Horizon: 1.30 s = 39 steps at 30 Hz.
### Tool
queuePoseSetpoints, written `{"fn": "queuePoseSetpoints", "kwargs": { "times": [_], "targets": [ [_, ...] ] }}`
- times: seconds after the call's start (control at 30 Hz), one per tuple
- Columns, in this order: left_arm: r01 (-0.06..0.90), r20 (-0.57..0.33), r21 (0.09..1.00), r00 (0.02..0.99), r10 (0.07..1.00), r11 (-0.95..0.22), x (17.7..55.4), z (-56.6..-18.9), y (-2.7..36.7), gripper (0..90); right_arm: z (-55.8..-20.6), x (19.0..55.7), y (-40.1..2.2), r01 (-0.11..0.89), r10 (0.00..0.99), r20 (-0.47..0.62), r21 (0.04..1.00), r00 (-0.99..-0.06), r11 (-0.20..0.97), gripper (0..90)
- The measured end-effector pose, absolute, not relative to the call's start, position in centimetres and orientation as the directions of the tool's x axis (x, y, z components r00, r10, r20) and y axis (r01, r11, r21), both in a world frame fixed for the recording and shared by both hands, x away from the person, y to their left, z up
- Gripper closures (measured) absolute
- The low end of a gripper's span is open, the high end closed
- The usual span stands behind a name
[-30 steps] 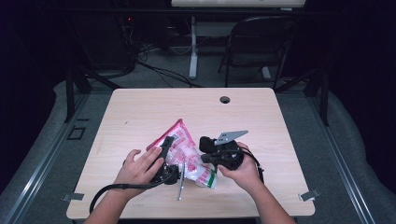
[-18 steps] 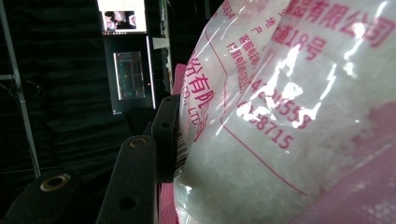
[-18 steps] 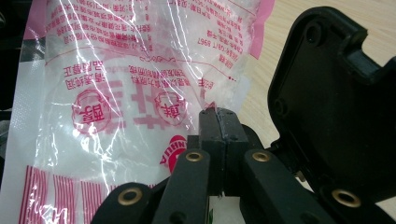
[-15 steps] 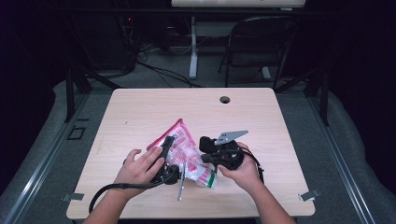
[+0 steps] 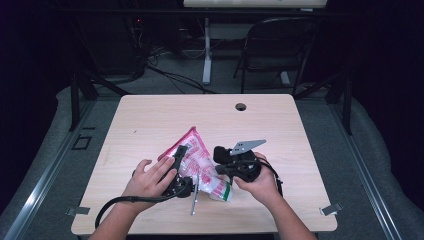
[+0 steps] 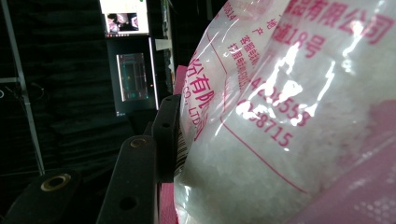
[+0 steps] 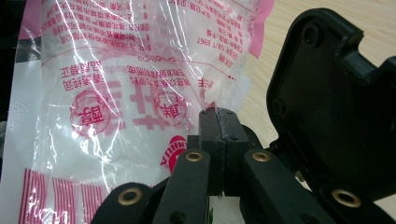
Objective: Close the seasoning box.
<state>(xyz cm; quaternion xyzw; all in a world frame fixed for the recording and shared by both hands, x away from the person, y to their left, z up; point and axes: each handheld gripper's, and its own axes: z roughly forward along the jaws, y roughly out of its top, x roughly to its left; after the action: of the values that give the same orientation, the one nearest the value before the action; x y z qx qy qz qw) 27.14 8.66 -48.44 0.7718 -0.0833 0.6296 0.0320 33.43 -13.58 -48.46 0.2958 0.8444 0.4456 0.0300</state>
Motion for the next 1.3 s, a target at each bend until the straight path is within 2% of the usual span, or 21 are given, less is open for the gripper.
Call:
{"fn": "queuePoseSetpoints", "kwargs": {
  "times": [1.3],
  "targets": [
    [-0.186, 0.98, -0.067, 0.17, -0.099, -0.98, 27.13, -47.93, 8.39, 61.3, -48.4, 33.42, -13.65, 0.473, 0.525, 0.215, 0.771, -0.823, 0.426, 90.0]
  ]
}}
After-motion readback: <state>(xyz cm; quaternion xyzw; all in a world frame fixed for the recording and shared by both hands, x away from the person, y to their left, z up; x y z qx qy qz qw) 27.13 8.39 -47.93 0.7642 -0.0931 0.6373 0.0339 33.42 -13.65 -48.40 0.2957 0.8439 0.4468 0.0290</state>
